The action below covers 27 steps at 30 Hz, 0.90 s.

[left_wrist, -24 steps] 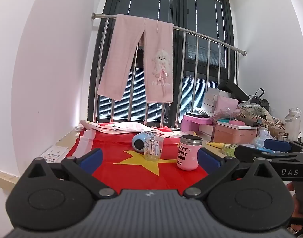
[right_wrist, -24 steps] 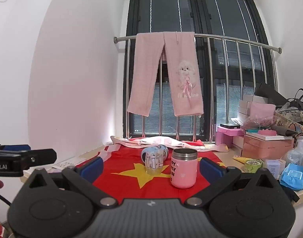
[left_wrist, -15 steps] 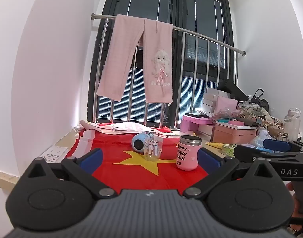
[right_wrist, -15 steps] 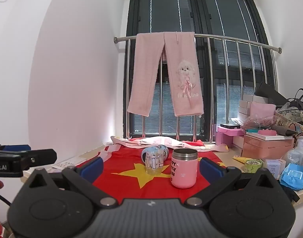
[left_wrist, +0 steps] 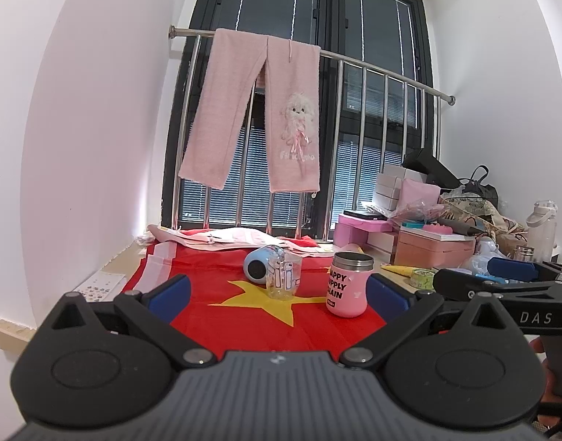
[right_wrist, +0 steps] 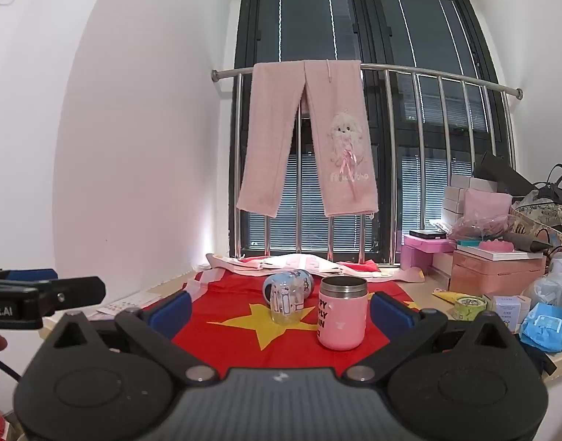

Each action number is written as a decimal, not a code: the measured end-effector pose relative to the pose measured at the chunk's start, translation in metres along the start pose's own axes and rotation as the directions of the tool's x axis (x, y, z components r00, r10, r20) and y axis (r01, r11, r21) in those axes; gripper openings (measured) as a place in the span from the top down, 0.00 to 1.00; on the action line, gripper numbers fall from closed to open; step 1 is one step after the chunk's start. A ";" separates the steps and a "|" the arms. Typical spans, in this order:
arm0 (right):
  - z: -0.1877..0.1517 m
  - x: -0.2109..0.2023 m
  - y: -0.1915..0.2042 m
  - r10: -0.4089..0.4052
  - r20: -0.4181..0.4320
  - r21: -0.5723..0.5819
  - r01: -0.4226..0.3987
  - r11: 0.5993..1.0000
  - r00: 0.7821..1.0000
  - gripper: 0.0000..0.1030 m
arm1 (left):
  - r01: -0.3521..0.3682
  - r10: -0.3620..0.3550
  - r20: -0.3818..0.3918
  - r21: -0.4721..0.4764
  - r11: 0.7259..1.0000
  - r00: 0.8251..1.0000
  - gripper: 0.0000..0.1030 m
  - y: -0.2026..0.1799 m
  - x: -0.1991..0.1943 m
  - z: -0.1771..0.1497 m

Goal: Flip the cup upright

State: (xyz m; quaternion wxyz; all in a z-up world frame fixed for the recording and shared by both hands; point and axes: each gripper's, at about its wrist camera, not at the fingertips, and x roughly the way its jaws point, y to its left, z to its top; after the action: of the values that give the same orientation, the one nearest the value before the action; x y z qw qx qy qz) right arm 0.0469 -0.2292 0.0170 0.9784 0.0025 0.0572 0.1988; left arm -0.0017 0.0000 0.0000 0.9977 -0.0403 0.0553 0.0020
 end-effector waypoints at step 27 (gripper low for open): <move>0.001 0.000 0.000 0.000 0.002 0.000 0.000 1.000 1.000 0.00 | 0.005 -0.005 0.003 -0.001 1.000 1.000 0.00 -0.001 -0.002 0.004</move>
State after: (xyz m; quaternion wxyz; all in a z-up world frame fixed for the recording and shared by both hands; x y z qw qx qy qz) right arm 0.0474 -0.2292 0.0182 0.9784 0.0028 0.0561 0.1988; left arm -0.0031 -0.0005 0.0047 0.9977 -0.0408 0.0537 -0.0005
